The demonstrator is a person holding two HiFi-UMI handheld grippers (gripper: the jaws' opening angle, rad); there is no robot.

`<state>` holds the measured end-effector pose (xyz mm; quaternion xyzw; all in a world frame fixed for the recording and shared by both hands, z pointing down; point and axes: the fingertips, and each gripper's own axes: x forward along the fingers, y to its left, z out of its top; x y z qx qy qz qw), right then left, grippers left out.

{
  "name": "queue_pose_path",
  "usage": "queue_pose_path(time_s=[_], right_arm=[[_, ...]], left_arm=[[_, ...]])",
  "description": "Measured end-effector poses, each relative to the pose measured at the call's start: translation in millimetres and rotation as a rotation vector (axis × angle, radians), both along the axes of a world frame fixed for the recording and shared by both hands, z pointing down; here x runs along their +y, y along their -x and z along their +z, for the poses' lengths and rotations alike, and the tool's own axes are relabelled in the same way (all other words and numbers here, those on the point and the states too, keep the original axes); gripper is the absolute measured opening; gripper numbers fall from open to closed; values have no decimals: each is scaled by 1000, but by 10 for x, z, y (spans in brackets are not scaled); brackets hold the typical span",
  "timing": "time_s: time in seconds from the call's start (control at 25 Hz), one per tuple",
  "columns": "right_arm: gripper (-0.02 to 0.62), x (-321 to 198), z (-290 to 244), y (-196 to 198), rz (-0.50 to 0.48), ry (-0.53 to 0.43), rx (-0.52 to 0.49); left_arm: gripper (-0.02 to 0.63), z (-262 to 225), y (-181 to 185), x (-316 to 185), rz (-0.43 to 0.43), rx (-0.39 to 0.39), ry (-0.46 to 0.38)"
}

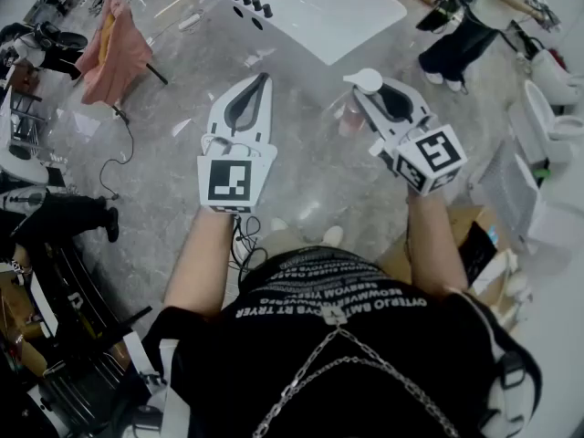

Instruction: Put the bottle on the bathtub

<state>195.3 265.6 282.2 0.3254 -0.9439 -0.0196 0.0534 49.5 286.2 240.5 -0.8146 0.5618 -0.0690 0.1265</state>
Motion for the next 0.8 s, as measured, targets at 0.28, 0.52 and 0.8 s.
queue_pose_path(time_s=[0.28, 0.52, 0.8], right_arm=[[100, 265, -7, 35, 49, -63, 26], [100, 478, 301, 87, 149, 55, -27], [100, 693, 278, 233, 187, 52, -9]], left_arm=[[3, 112, 387, 71, -66, 26, 57], [3, 399, 729, 167, -78, 78, 150], [3, 338, 720, 385, -27, 44, 75]])
